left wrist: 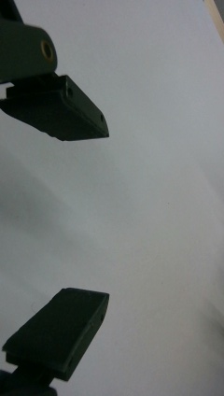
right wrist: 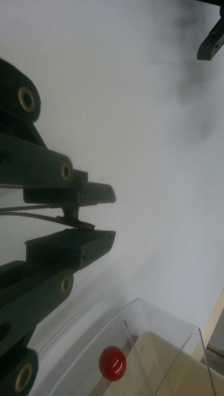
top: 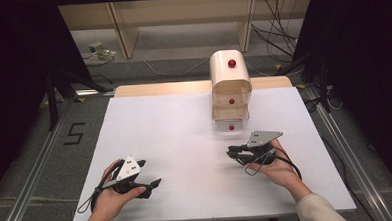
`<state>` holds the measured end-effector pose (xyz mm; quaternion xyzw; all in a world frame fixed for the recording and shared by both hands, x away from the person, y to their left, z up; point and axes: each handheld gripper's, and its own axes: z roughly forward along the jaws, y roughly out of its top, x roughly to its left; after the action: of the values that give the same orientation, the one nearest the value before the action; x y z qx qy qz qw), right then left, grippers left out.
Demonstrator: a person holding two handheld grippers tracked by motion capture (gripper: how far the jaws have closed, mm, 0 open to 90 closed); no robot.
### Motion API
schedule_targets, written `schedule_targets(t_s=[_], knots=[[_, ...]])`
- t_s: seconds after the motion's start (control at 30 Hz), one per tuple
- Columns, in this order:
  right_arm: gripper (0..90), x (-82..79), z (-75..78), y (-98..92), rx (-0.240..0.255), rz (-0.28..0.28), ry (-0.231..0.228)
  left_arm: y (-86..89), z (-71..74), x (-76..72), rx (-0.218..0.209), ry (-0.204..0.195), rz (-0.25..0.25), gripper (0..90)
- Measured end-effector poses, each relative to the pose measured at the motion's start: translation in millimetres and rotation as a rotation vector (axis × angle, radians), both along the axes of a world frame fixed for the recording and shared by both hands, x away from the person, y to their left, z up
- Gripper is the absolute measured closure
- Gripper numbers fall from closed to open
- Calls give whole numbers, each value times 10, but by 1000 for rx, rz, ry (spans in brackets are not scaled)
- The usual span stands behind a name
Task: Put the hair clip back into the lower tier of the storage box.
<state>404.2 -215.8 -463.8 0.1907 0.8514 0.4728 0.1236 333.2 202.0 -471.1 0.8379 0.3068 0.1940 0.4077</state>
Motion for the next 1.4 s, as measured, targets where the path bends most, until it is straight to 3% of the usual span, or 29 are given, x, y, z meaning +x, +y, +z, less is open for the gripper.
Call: schedule_targets(t_s=[0.2, 1.4], knots=[[770, 9, 29, -37, 30, -22, -10, -1, -3, 1, 0, 0, 0, 171], [770, 36, 163, -143, 89, -93, -61, -3, -8, 1, -6, -1, 3, 170]])
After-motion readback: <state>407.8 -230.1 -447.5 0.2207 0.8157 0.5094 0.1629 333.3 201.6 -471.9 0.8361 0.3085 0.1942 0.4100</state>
